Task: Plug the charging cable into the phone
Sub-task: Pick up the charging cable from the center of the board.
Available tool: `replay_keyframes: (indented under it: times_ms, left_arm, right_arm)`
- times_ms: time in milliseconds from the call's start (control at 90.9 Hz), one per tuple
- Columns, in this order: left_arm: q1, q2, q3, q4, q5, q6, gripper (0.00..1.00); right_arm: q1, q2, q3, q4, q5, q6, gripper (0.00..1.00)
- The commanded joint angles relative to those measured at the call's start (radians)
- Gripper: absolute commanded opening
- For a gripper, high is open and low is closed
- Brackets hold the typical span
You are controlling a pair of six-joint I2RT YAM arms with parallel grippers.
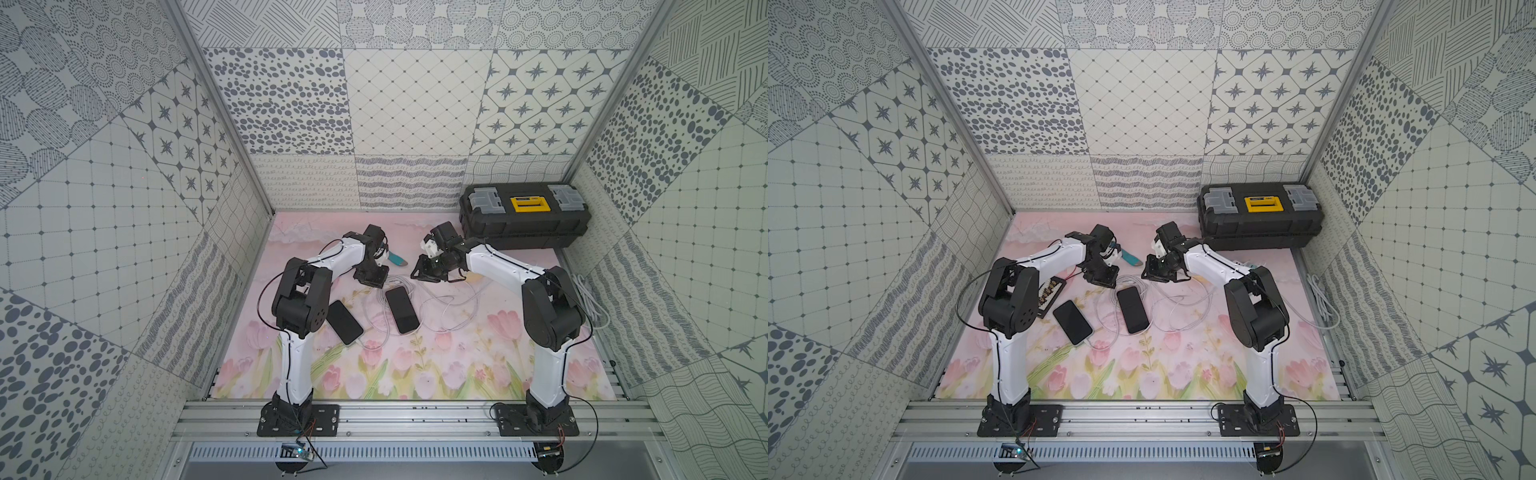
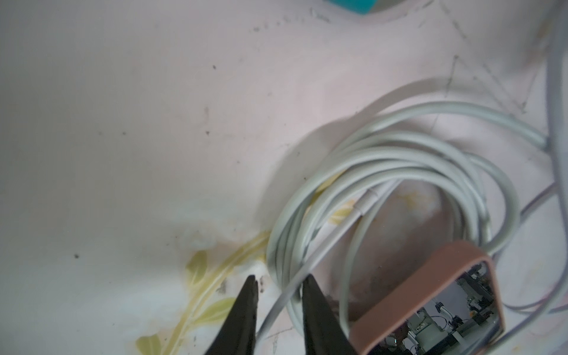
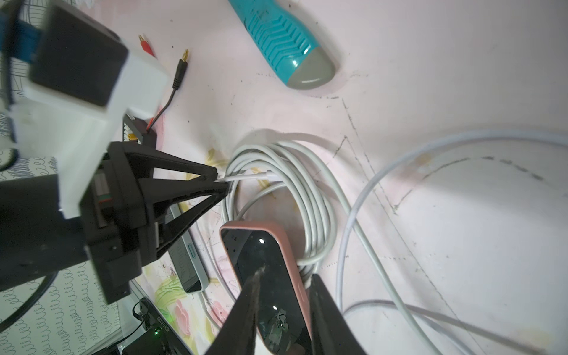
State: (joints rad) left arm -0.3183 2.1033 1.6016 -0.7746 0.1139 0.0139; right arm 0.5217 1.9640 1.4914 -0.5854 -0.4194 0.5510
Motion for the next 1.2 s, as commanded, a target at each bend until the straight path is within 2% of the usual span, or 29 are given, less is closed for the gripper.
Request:
replay_keyframes:
  times_ms: [0,33,286,407,539,649,726,836,990,1188]
  left_arm:
    - [0.002,-0.050,0.016,-0.062,-0.016,0.010,0.08]
    - [0.002,-0.056,0.015,-0.067,-0.013,0.006,0.00]
    - [0.010,-0.062,0.025,-0.092,-0.019,-0.021,0.00]
    - [0.030,-0.120,0.037,-0.104,0.018,-0.080,0.00]
    - [0.061,-0.274,-0.010,-0.045,0.063,-0.224,0.00]
    - [0.085,-0.420,-0.112,0.082,0.089,-0.440,0.00]
    - [0.088,-0.514,-0.203,0.177,0.087,-0.604,0.00]
    - [0.088,-0.601,-0.313,0.313,0.133,-0.773,0.00]
    - [0.089,-0.687,-0.405,0.404,0.147,-0.861,0.00]
    - [0.089,-0.781,-0.492,0.473,0.138,-0.897,0.00]
  right_arm:
    - [-0.003,0.001,-0.012,0.031,-0.010,-0.013,0.30]
    - [-0.003,0.002,-0.013,0.033,-0.011,-0.011,0.30]
    - [-0.002,0.006,-0.006,0.042,-0.030,-0.005,0.30]
    - [-0.003,-0.007,-0.012,0.059,-0.069,-0.013,0.30]
    - [0.011,-0.068,-0.064,0.180,-0.155,0.020,0.32]
    - [0.073,-0.156,-0.118,0.335,-0.227,0.015,0.37]
    - [0.138,-0.200,-0.151,0.431,-0.234,-0.038,0.45]
    - [0.226,-0.215,-0.180,0.498,-0.188,-0.120,0.51]
    - [0.276,-0.184,-0.197,0.631,-0.169,-0.119,0.59]
    - [0.295,-0.133,-0.149,0.614,-0.144,-0.145,0.57]
